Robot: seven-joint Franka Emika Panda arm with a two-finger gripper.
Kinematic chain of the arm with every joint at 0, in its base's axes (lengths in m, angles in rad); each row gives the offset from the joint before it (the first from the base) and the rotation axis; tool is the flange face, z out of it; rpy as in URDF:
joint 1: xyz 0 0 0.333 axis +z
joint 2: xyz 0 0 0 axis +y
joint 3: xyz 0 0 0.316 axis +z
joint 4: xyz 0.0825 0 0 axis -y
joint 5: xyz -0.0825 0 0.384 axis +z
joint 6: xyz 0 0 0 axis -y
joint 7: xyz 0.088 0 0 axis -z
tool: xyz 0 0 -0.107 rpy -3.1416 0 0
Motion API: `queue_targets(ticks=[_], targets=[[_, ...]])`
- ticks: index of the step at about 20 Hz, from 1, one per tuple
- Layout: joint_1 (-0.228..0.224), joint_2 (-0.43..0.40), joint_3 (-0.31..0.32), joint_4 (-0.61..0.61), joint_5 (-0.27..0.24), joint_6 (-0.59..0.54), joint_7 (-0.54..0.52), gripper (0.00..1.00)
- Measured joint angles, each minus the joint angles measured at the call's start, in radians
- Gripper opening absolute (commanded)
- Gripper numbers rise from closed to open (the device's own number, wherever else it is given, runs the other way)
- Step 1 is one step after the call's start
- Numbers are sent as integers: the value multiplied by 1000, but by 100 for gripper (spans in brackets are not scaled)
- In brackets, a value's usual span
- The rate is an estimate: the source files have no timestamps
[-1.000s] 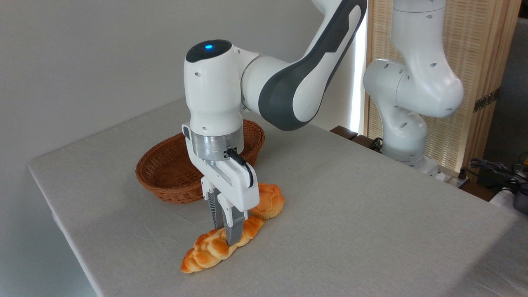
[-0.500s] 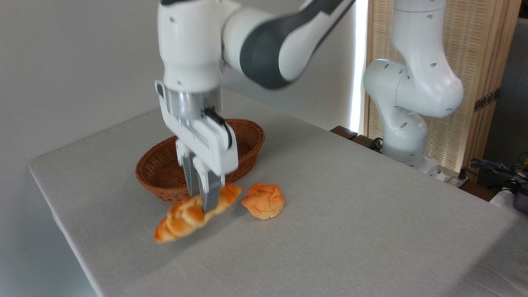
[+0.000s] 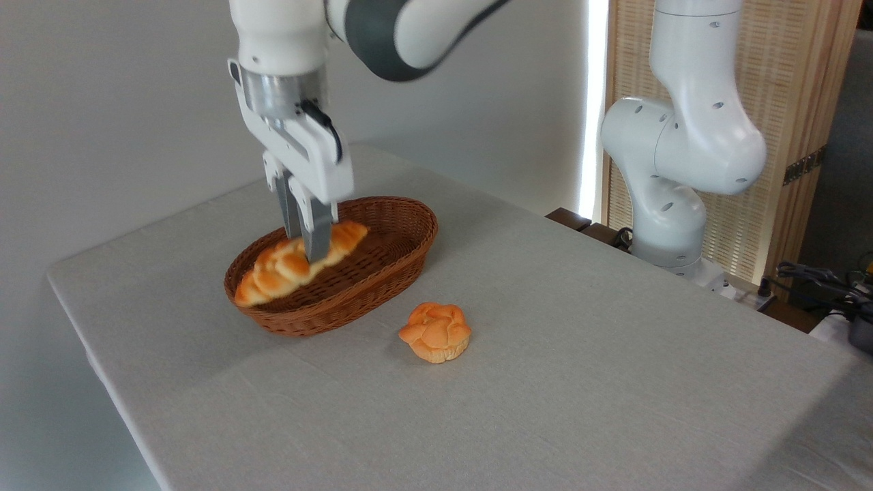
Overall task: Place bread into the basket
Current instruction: 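Lower the braided loaf into the basket and open the gripper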
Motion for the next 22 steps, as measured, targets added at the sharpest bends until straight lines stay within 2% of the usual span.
queue_targets(ticks=[4, 5, 6, 7, 8, 10, 14, 22], targets=[[-2, -3, -112, -16, -2, -6, -91, 50], [-2, -2, -140, -28, -2, -3, -107, 64], [-3, 0, -159, -42, -2, 5, -117, 72], [-3, 3, -170, -58, -2, 24, -121, 76], [-3, 6, -174, -65, -2, 38, -121, 87], [-3, 17, -177, -85, -2, 75, -121, 98], [-3, 48, -179, -106, -2, 131, -121, 100], [-3, 61, -180, -116, -2, 140, -121, 100]])
